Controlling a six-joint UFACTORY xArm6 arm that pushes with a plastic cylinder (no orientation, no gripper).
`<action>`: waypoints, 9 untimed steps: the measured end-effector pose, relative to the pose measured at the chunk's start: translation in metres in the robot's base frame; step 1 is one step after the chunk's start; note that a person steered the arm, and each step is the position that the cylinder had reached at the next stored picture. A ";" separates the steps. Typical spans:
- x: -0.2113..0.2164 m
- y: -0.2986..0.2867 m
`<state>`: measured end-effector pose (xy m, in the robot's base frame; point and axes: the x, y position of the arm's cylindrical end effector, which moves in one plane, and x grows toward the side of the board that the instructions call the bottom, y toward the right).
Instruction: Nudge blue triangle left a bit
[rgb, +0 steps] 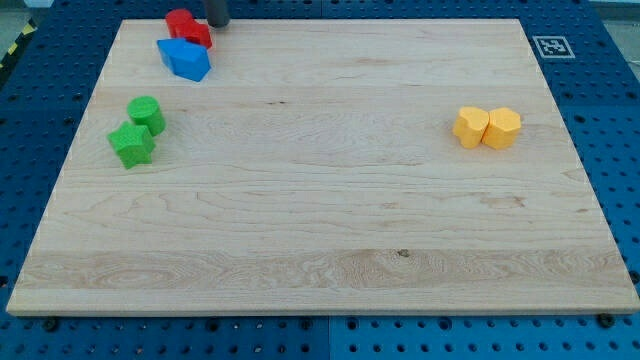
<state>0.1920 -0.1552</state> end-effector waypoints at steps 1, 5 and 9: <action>0.008 0.004; 0.161 0.044; 0.114 -0.066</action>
<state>0.3056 -0.2212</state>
